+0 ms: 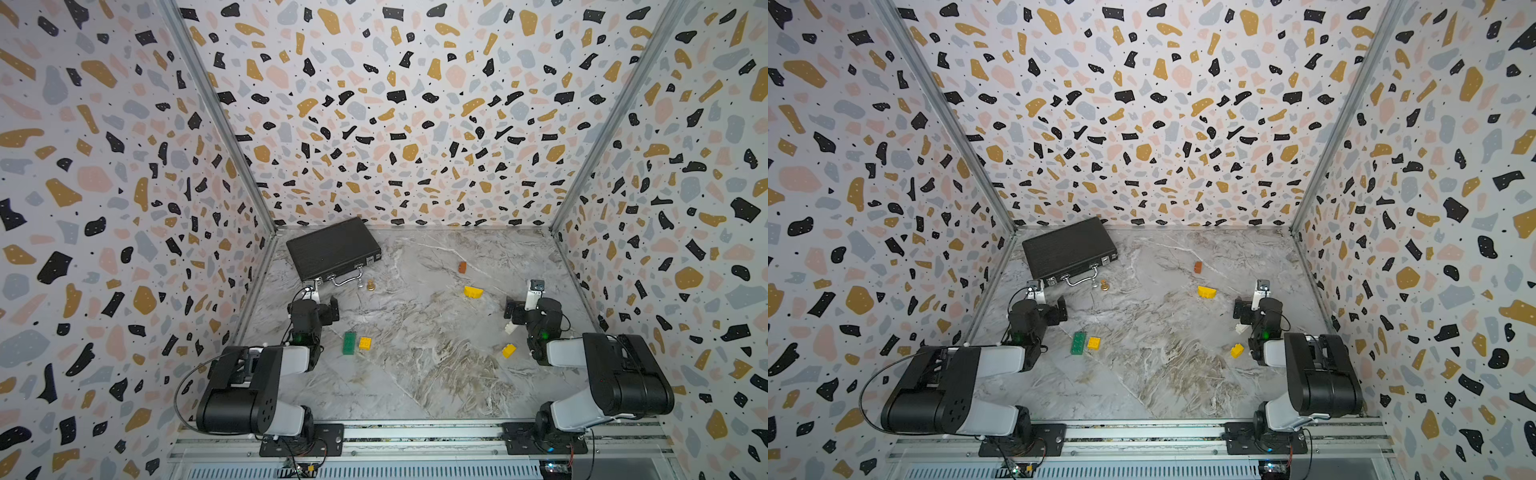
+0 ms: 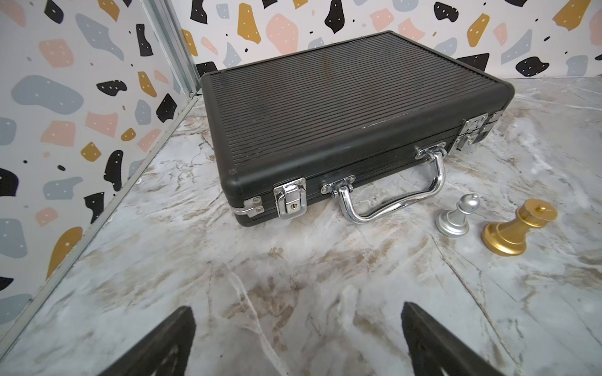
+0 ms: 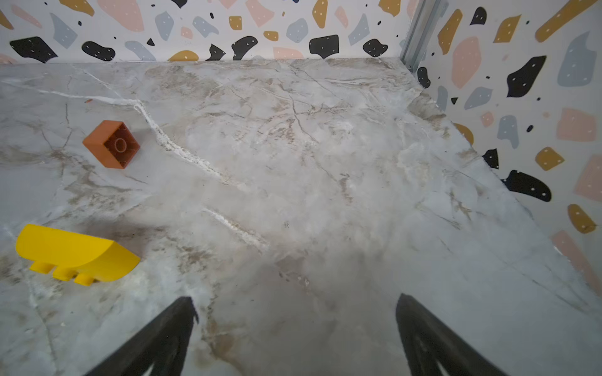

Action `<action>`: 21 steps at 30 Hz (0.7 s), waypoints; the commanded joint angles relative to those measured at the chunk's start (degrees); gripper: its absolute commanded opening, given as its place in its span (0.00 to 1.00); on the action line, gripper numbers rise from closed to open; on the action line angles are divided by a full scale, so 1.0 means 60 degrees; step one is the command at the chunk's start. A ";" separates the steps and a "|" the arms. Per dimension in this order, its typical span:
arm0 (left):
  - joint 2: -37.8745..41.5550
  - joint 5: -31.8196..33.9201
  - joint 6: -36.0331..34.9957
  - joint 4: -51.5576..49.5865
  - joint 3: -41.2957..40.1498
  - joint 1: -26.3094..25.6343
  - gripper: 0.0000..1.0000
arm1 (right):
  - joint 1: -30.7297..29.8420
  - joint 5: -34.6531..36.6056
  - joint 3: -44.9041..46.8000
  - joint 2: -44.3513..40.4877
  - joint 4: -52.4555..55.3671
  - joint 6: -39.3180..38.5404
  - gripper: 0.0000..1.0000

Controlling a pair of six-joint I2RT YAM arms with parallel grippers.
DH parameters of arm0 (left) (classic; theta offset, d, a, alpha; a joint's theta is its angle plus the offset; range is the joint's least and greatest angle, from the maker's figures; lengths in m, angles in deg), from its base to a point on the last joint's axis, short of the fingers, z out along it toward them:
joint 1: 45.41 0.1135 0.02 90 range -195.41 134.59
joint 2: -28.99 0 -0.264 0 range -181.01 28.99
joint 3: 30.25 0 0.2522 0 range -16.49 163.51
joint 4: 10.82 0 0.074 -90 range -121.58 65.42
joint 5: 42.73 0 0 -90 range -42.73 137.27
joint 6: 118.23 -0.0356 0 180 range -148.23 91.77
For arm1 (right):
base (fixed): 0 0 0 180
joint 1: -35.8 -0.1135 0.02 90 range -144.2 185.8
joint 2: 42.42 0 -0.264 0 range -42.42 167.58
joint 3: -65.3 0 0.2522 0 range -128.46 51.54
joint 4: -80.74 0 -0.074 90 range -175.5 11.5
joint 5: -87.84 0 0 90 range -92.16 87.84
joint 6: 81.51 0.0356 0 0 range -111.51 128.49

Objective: Assemble an ice cream with lego
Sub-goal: Pick up the lego brick from the center of the board.

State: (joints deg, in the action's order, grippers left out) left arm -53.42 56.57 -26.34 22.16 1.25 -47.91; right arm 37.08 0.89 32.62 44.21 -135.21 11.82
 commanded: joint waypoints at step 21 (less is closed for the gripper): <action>0.0109 -0.0190 -0.0080 0.0303 0.0149 0.0042 0.99 | 0.0032 -0.0097 -0.0275 0.0034 -0.0028 -0.0133 1.00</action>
State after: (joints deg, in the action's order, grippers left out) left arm -53.42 56.09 -26.34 22.16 1.25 -47.82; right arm 37.08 0.60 32.60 44.21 -135.19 11.60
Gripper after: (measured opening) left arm 0.993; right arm 0.996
